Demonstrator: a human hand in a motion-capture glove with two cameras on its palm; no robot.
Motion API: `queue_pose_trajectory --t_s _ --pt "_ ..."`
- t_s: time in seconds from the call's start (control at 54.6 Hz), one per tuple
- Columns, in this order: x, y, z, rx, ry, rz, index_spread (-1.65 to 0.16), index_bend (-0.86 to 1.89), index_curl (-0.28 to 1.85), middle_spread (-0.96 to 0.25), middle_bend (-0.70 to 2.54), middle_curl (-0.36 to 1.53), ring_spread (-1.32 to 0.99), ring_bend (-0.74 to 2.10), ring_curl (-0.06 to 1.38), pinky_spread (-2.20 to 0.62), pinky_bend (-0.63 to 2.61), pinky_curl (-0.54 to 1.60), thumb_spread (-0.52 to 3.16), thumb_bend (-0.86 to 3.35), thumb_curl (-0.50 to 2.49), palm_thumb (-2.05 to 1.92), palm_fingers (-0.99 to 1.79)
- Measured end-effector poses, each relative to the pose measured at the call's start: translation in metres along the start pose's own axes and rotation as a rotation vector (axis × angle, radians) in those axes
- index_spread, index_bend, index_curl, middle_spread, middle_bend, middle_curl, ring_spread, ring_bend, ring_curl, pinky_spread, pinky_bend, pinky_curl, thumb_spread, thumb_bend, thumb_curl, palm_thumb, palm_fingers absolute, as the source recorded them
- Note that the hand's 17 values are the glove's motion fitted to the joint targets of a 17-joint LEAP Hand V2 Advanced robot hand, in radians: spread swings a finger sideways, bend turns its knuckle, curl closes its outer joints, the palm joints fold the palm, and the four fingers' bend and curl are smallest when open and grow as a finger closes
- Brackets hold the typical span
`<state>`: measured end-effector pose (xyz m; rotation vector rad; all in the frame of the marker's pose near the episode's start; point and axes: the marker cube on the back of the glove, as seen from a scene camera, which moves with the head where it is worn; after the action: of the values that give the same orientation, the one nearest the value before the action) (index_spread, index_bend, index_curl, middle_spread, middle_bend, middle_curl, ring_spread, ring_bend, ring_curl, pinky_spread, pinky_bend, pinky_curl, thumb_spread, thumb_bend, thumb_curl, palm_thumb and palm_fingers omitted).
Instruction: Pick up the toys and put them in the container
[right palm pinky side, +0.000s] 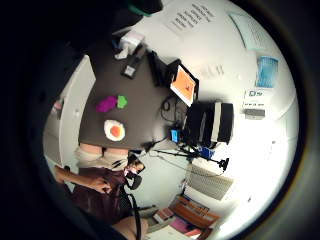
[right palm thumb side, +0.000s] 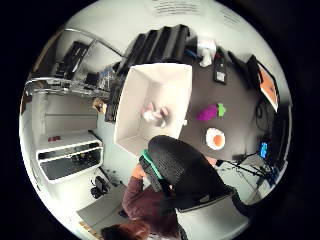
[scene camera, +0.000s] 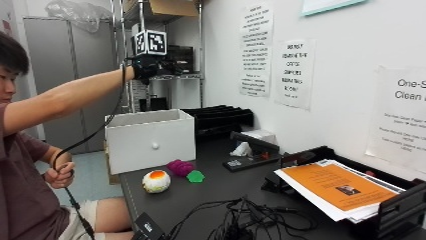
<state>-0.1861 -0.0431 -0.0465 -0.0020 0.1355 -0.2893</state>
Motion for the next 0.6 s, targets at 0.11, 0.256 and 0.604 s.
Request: queue_pose_trajectory --t_s 0.11,0.256,0.604 --pt "0.032 0.024 0.063 -0.028 -0.020 0.011 -0.20 0.01 0.10 0.01 0.12 0.26 0.01 0.30 0.31 0.04 0.85 0.36 1.12 -0.06 0.29 -0.08 -0.33" --pt "0.051 0.044 0.164 -0.089 -0.046 -0.007 -0.20 0.02 0.09 0.01 0.13 0.25 0.02 0.31 0.32 0.04 0.84 0.36 1.13 -0.06 0.27 -0.07 -0.31" --pt "0.044 0.075 0.391 -0.310 -0.203 -0.011 -0.22 0.05 0.08 0.03 0.11 0.22 0.03 0.31 0.34 0.06 0.96 0.38 1.14 -0.05 0.26 -0.05 -0.29"
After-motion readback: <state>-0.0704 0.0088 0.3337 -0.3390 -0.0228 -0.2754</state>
